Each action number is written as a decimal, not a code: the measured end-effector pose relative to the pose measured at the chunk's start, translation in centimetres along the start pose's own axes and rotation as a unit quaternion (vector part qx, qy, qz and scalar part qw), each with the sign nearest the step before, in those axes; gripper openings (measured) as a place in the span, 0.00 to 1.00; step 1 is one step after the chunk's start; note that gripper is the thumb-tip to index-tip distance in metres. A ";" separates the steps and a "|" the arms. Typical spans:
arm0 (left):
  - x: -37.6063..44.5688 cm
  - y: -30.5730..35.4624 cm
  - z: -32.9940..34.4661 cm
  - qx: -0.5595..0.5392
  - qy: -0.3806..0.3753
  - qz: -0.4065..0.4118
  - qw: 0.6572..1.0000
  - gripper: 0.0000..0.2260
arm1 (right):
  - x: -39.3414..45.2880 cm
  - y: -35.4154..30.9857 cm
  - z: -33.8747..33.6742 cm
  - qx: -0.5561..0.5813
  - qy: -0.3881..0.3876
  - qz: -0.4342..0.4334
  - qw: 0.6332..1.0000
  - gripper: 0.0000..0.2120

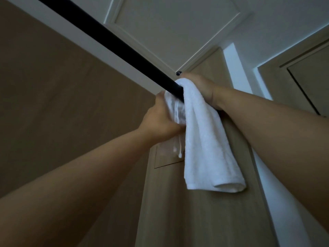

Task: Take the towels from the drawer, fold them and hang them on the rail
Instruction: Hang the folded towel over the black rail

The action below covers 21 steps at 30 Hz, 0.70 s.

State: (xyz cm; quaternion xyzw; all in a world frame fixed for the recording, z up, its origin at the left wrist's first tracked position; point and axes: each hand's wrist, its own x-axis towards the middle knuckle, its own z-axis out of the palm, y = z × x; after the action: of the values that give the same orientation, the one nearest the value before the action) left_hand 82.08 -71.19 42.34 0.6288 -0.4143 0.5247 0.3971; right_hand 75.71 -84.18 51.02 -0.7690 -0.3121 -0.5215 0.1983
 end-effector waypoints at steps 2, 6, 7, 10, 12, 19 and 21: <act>-0.1 0.0 0.1 0.025 0.013 -0.052 0.998 0.31 | -1.5 0.1 0.2 0.032 0.051 0.023 0.998 0.14; -1.6 -0.2 0.7 -0.107 0.001 -0.114 0.988 0.25 | -6.4 0.6 1.1 0.050 0.101 -0.064 0.992 0.07; -2.2 -0.2 0.8 -0.146 -0.003 -0.113 0.983 0.25 | -7.4 0.6 1.3 0.041 0.098 -0.082 0.991 0.10; -3.7 -0.4 1.4 -0.246 -0.025 -0.095 0.964 0.16 | -8.8 1.4 1.7 -0.010 0.095 -0.074 0.993 0.25; -4.8 0.0 1.8 -0.288 -0.041 -0.080 0.954 0.14 | -9.0 1.4 1.9 -0.043 0.107 -0.057 0.992 0.27; -7.2 0.9 2.4 -0.291 -0.034 -0.059 0.954 0.09 | -8.9 0.5 2.4 0.047 0.221 0.015 0.974 0.17; -7.2 1.1 2.0 -0.268 -0.028 -0.068 0.961 0.11 | -9.6 0.9 2.8 0.072 0.256 0.057 0.962 0.13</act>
State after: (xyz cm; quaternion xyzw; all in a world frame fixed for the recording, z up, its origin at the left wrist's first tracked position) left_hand 80.97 -72.65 35.04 0.5401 -0.5073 0.3486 0.5740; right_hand 75.69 -85.65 41.09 -0.6102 -0.2431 -0.6649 0.3556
